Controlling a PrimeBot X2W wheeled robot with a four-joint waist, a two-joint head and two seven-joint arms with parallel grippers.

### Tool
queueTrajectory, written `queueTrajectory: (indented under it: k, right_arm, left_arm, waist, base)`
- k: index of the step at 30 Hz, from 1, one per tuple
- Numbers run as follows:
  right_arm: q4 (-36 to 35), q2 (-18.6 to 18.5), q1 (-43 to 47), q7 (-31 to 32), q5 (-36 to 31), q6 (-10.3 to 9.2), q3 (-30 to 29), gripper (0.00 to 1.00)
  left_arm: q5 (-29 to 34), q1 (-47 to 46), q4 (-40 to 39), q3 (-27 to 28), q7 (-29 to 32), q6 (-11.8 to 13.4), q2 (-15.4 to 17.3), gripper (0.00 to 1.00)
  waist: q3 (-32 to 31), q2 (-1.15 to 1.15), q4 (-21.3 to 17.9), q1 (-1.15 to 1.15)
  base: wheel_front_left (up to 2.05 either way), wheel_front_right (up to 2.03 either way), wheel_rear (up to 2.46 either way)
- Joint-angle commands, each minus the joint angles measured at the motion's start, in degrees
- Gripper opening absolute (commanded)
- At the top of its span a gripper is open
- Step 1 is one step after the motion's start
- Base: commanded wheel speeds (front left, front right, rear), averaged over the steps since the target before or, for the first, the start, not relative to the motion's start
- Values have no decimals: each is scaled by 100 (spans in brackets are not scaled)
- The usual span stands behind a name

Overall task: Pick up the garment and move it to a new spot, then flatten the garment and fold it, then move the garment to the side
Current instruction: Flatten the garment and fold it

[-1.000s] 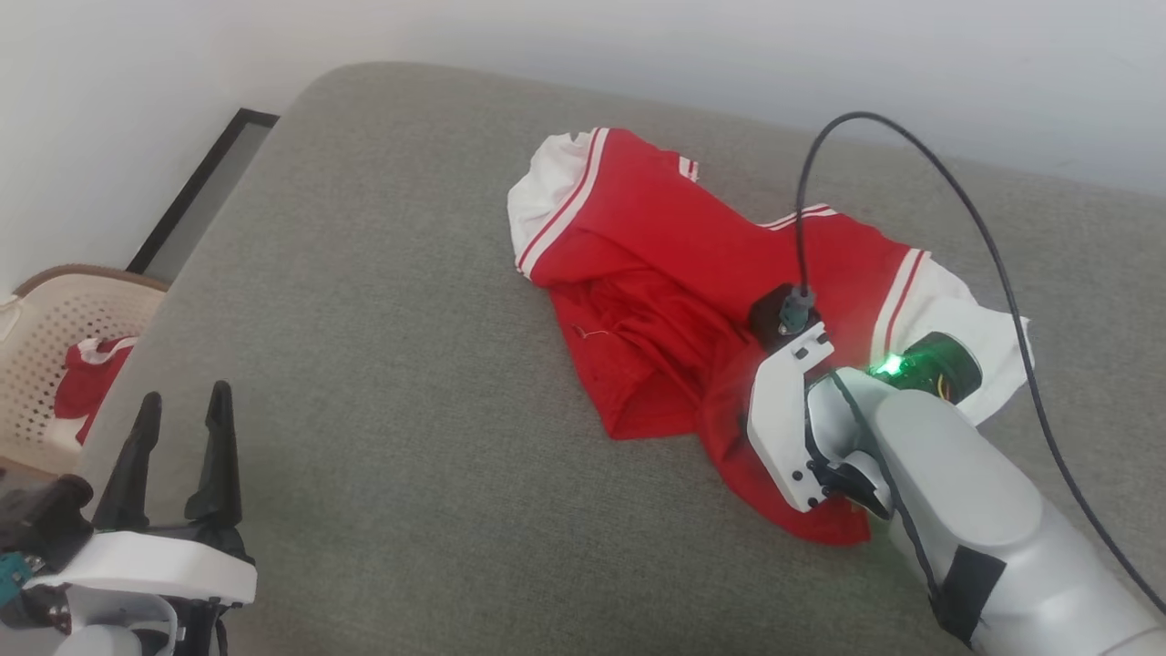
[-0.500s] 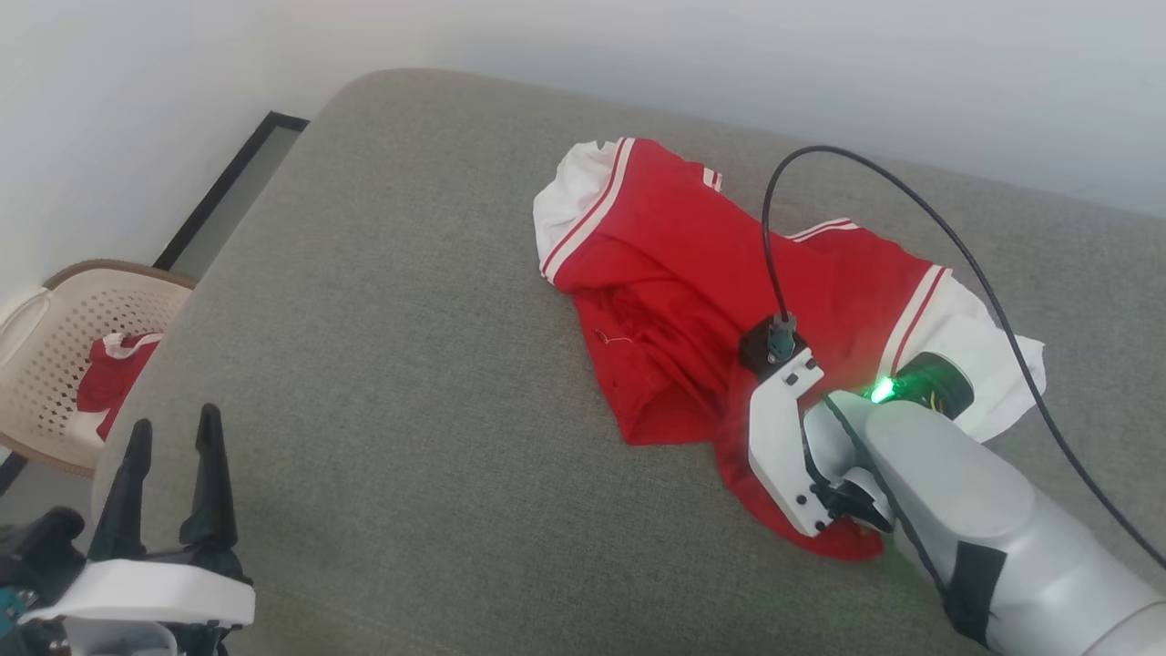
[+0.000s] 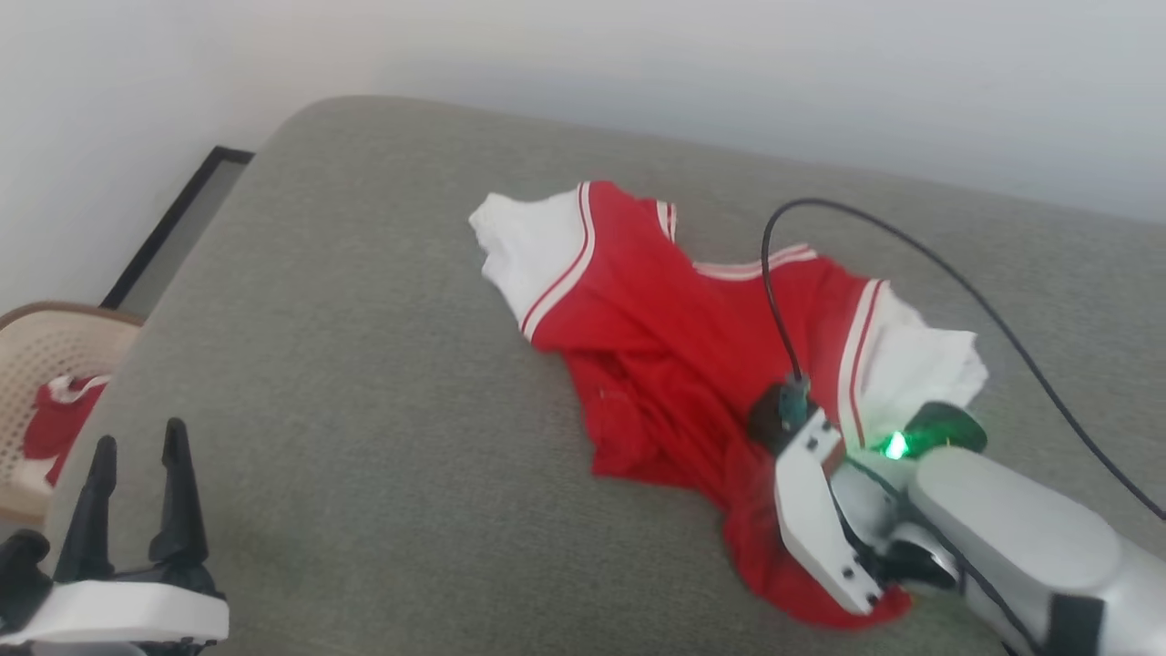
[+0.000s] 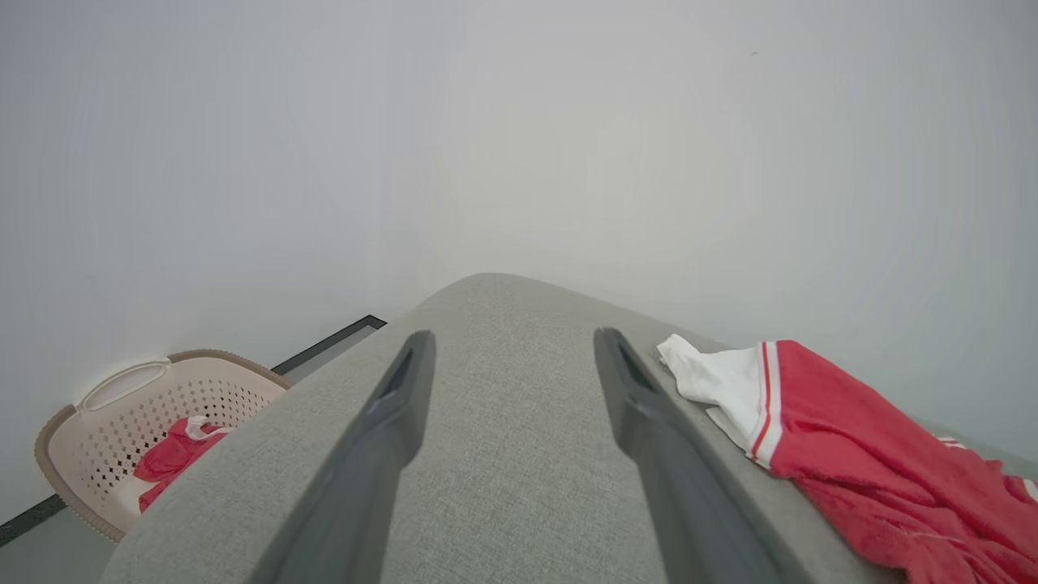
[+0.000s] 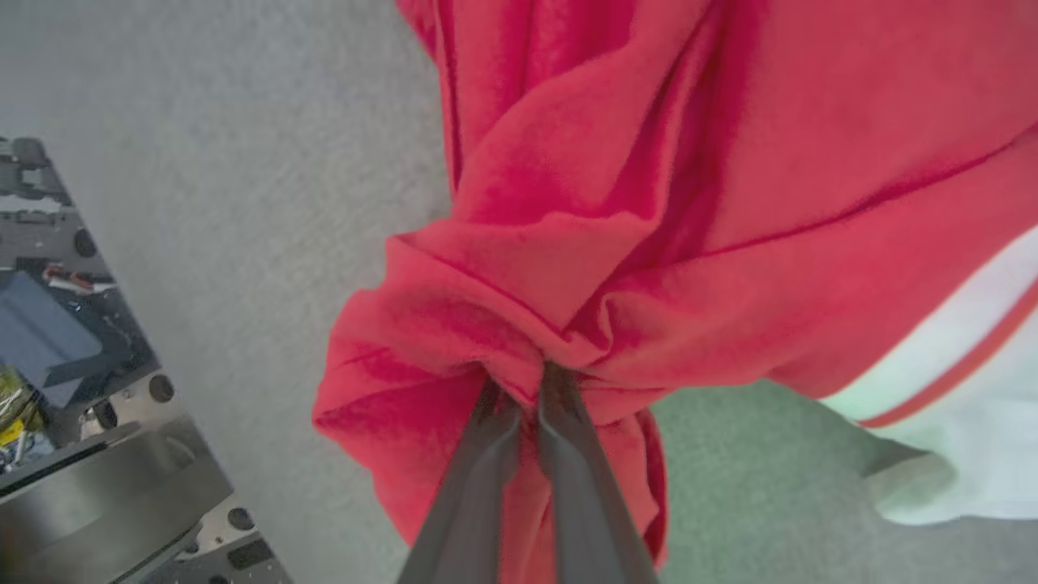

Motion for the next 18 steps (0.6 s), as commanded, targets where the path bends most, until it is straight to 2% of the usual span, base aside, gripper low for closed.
queueTrajectory:
  k: [1, 7, 9, 12, 13, 14, 15, 18]
  right_arm:
    - [-148, -114, 106, 88, 80, -5, 34, 0]
    - [-1352, -714, 567, 606, 530, -4, 14, 0]
    - [-1667, -913, 739, 699, 507, -5, -86, 0]
    - [-1948, -1023, 1063, 714, 396, -4, -267, 0]
    - [-2004, -976, 1225, 590, 216, -4, -421, 17]
    - [-1984, -923, 1302, 511, 121, -4, -519, 48]
    - [-1933, -865, 1374, 431, 29, -4, -631, 100]
    - [-1844, -658, 1550, 272, -267, -5, -905, 100]
  left_arm:
    - [29, 108, -15, 34, -27, -11, -3, 100]
    - [29, 143, -67, 117, -27, -12, 16, 100]
    - [38, 166, -83, 147, -27, -11, 27, 100]
    - [40, 199, -105, 184, -27, -12, 36, 100]
    - [43, 215, -108, 193, -27, -12, 51, 100]
    - [43, 214, -104, 189, -27, -11, 58, 100]
    - [41, 208, -99, 188, -27, -12, 63, 100]
    - [44, 209, -98, 180, -27, -12, 103, 100]
  waist:
    - [-27, 0, -86, 0]
    - [-56, 0, -284, 0]
    - [-60, 0, -336, 0]
    - [-75, 0, -415, 0]
    - [-83, 0, -458, 0]
    - [-84, 0, -476, 0]
    - [-87, 0, -489, 0]
    - [-99, 0, -529, 0]
  base:
    - [0, 0, 0]
    - [0, 0, 0]
    - [0, 0, 0]
    - [0, 0, 0]
    - [0, 0, 0]
    - [0, 0, 0]
    - [0, 0, 0]
    - [0, 0, 0]
